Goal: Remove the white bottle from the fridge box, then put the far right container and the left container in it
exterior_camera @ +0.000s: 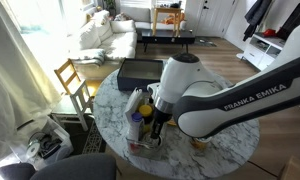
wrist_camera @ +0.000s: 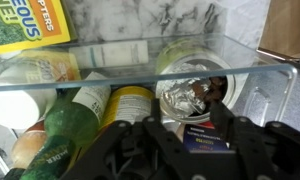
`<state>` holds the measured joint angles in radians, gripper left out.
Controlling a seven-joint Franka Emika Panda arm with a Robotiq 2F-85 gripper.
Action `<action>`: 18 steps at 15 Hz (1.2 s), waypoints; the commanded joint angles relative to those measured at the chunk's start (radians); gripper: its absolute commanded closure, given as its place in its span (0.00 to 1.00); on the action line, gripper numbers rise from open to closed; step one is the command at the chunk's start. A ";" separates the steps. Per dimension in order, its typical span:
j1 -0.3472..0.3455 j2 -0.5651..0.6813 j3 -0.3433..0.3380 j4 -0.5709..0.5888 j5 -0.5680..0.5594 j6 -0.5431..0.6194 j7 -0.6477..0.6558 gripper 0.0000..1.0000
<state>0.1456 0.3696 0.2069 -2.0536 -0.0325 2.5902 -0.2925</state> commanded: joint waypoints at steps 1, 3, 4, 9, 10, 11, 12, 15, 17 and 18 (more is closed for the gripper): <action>-0.017 -0.044 0.024 -0.020 0.029 -0.021 -0.015 0.13; -0.026 -0.089 0.027 -0.028 0.043 -0.043 -0.020 0.01; -0.037 -0.117 0.029 -0.039 0.059 -0.053 -0.029 0.00; -0.077 -0.257 -0.009 -0.096 0.110 -0.177 -0.059 0.00; -0.088 -0.286 -0.026 -0.123 0.126 -0.215 -0.061 0.00; -0.100 -0.311 -0.037 -0.144 0.158 -0.249 -0.080 0.01; -0.112 -0.341 -0.055 -0.174 0.181 -0.279 -0.097 0.00; -0.142 -0.391 -0.110 -0.267 0.272 -0.291 -0.215 0.00; -0.122 -0.348 -0.121 -0.208 0.217 -0.300 -0.161 0.00; -0.127 -0.354 -0.134 -0.225 0.218 -0.299 -0.169 0.00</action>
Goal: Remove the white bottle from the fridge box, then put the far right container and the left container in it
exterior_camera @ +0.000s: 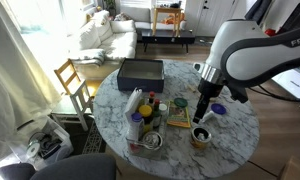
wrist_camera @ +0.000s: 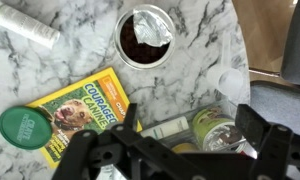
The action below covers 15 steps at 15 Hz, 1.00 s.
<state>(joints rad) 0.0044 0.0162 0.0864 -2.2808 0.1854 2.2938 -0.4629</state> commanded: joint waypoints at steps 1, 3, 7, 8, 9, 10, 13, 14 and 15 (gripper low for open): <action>0.014 0.001 -0.016 0.005 -0.001 -0.003 0.001 0.00; 0.022 0.001 -0.011 0.016 -0.001 -0.003 0.004 0.00; 0.006 0.074 -0.032 0.028 -0.105 -0.013 -0.014 0.00; 0.000 0.092 -0.040 0.022 -0.143 -0.006 -0.034 0.00; -0.006 0.109 -0.046 0.019 -0.163 0.006 -0.052 0.00; -0.013 0.126 -0.048 0.012 -0.164 0.020 -0.092 0.00; -0.031 0.181 -0.051 0.005 -0.178 0.059 -0.157 0.00; -0.038 0.197 -0.050 0.004 -0.176 0.078 -0.171 0.00; -0.042 0.211 -0.047 0.005 -0.170 0.093 -0.180 0.00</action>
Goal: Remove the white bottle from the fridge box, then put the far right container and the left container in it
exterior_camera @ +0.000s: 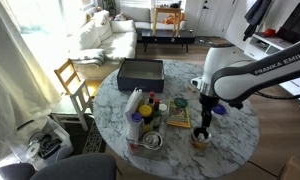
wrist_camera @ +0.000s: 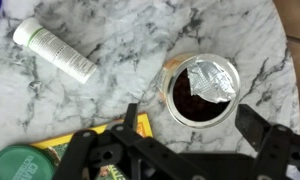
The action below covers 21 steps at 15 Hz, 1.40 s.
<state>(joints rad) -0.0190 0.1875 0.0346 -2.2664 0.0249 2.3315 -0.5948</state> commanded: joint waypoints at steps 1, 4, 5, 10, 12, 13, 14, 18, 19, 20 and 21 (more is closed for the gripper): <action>-0.026 0.053 0.009 -0.009 0.002 0.069 -0.070 0.00; -0.035 0.091 0.013 -0.012 -0.003 0.121 -0.085 0.06; -0.038 0.100 0.016 -0.013 0.000 0.135 -0.093 0.20; -0.057 0.109 0.037 -0.014 0.012 0.145 -0.138 0.63; -0.057 0.096 0.042 -0.014 0.012 0.137 -0.154 0.78; -0.057 0.087 0.045 -0.014 0.012 0.132 -0.166 0.85; -0.055 0.079 0.046 -0.013 0.008 0.125 -0.170 0.94; -0.059 0.040 0.061 -0.006 0.038 0.096 -0.226 0.98; -0.058 0.027 0.062 -0.003 0.039 0.086 -0.242 0.97; -0.057 0.009 0.067 0.001 0.050 0.077 -0.264 0.97; -0.051 -0.016 0.066 0.008 0.046 0.056 -0.276 0.97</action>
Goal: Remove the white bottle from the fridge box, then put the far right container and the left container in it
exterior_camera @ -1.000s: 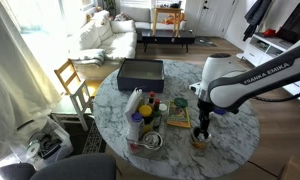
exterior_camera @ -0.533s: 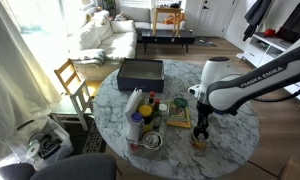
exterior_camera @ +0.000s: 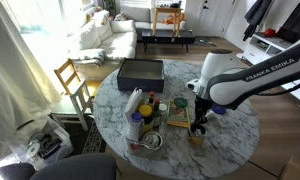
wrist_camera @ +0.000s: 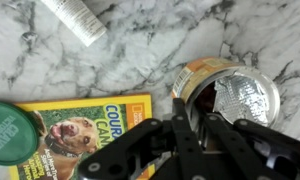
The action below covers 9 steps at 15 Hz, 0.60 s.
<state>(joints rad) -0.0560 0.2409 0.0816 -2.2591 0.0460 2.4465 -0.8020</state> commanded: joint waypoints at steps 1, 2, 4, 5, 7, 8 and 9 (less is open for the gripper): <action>-0.007 -0.095 0.018 0.012 0.020 -0.082 -0.080 0.97; 0.002 -0.121 0.018 0.025 0.013 -0.117 -0.087 0.97; 0.028 -0.166 0.022 0.068 0.001 -0.196 -0.096 0.97; 0.043 -0.181 0.029 0.094 0.013 -0.228 -0.105 0.97; 0.078 -0.194 0.041 0.151 0.013 -0.272 -0.090 0.97; 0.096 -0.185 0.049 0.182 0.016 -0.281 -0.082 0.97; 0.113 -0.174 0.056 0.211 0.023 -0.286 -0.073 0.97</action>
<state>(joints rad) 0.0131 0.0521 0.1254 -2.1162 0.0506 2.2037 -0.8784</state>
